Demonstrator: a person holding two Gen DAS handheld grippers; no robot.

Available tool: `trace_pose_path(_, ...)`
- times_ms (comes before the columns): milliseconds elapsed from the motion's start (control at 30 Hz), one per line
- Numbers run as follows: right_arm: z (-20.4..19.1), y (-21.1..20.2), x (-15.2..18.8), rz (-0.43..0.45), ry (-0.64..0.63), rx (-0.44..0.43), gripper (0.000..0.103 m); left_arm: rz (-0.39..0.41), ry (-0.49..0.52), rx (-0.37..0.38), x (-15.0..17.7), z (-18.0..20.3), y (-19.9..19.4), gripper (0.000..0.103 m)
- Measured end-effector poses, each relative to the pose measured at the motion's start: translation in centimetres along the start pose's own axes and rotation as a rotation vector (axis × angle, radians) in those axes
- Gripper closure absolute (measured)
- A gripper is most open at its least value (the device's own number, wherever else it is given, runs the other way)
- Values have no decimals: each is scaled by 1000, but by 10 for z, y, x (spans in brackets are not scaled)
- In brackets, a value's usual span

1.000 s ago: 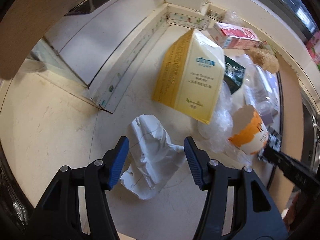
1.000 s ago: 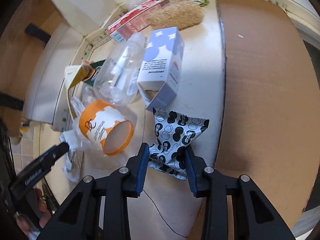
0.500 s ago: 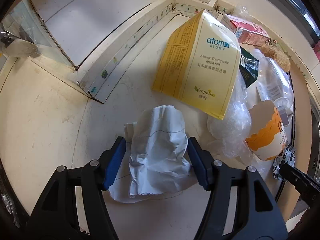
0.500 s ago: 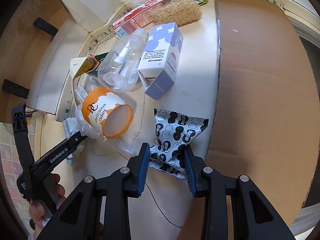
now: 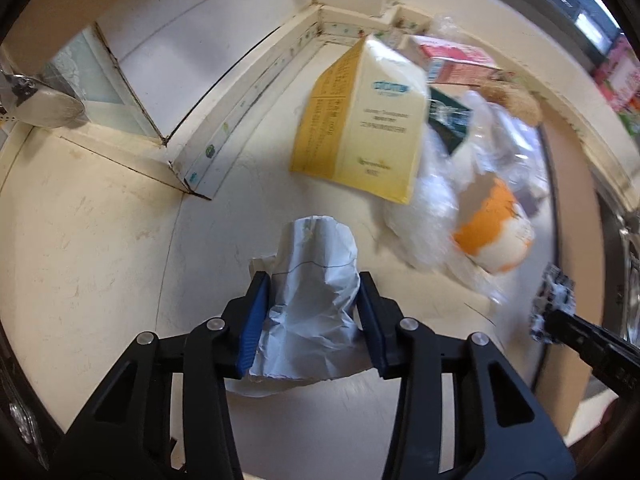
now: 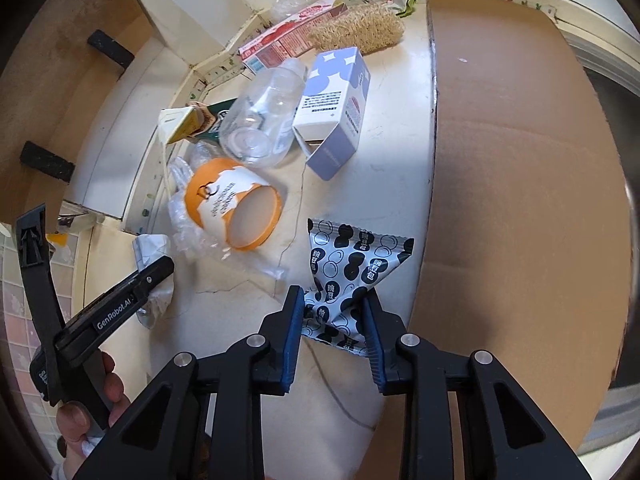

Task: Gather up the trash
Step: 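Lower tissue and patterned wrapper over the bin and open both tools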

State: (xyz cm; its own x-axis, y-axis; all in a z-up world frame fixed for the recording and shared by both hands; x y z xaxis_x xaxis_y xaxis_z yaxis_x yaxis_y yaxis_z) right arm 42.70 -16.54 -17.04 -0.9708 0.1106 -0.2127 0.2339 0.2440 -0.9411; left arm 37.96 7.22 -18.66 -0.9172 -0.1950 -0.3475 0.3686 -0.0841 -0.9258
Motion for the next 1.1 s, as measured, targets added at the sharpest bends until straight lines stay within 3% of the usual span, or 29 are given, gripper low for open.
trace_pose_path(300, -6, -38, 42, 54, 53, 19, 75, 12, 119, 110, 30, 10, -57, 63)
trace_pose_path(733, -17, -101, 170, 131, 95, 41, 75, 21, 331, 287, 105, 44, -125, 63)
trace_pose_path(1100, -26, -144, 262, 142, -36, 32, 75, 37, 354, 308, 175, 46, -159, 63)
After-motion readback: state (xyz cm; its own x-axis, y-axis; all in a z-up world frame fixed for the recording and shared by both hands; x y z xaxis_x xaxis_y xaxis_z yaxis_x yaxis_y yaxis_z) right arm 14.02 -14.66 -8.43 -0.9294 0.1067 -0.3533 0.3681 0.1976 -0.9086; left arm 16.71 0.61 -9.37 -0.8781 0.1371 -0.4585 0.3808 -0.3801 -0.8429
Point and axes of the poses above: each gripper's, at about its wrist camera, not at the fingertips, and y roughly the way its jaws point, z to its right, x to its underside, the point moved 2 cm from there along y, roughly the way its jaws point, and after that the axes turned 6 degrees about x, right-handed, at the moved point
